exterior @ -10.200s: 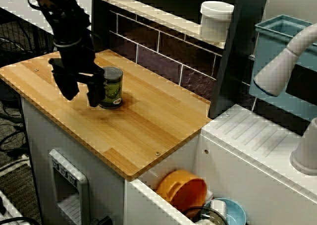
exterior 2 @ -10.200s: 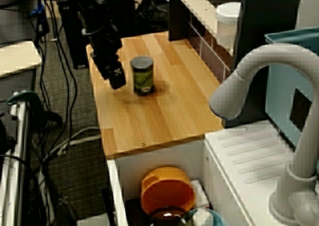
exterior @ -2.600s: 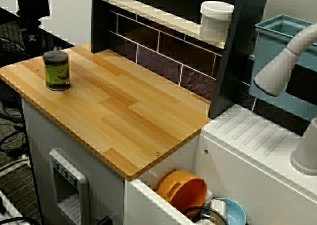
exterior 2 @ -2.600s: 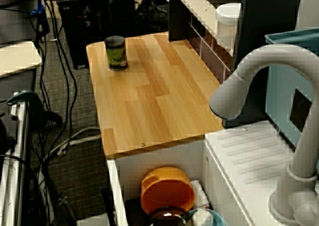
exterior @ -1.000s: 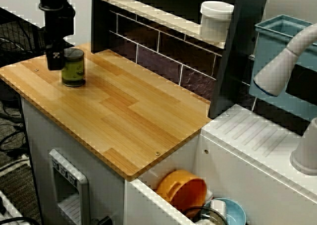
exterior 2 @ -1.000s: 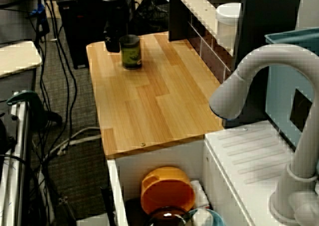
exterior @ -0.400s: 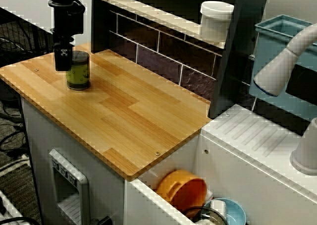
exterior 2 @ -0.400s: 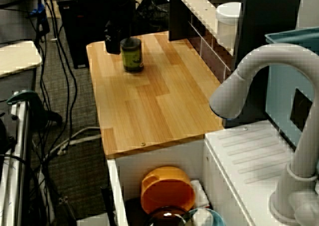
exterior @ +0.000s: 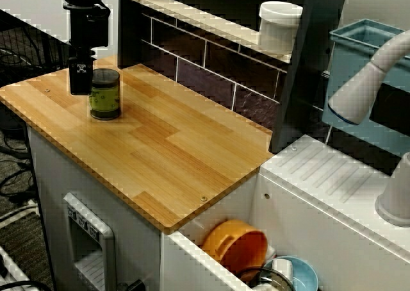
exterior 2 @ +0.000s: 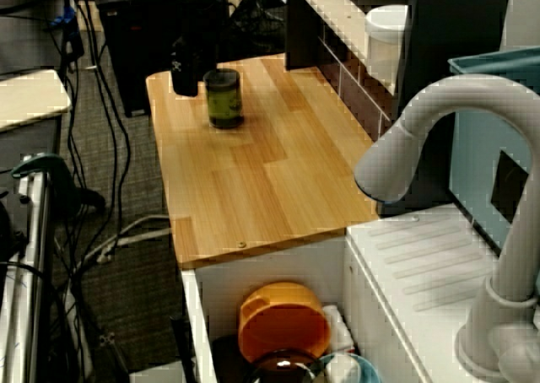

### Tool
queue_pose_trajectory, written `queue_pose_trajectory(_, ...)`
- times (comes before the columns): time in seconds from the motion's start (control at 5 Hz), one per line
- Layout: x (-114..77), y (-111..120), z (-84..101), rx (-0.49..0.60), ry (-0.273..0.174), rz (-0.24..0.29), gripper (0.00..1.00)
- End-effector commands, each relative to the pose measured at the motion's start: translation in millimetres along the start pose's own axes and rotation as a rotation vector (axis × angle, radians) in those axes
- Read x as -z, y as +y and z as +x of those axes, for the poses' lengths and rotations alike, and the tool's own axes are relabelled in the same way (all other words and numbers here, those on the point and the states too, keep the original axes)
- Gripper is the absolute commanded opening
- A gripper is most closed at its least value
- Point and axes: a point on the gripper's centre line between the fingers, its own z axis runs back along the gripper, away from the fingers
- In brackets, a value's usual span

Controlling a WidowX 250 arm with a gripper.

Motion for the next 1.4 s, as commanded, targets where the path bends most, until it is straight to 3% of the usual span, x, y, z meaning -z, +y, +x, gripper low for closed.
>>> queue_pose_trajectory(0.0, -45.3, 9.4, -3.0, -0.02, -0.049, 0.008, 1.0)
queue_pose_trajectory(0.4, -46.1, 23.3, -29.5, -0.143, -0.076, 0.152, 1.0)
queue_pose_trajectory(0.6, -47.9, 34.7, -49.0, -0.227, -0.092, 0.197, 1.0)
queue_pose_trajectory(0.8, -43.9, 41.7, -57.8, -0.353, -0.086, 0.274, 1.0)
queue_pose_trajectory(1.0, -39.7, 50.1, -66.3, -0.566, -0.114, 0.279, 1.0)
queue_pose_trajectory(1.2, -35.6, 54.8, -68.4, -0.817, -0.189, 0.244, 1.0)
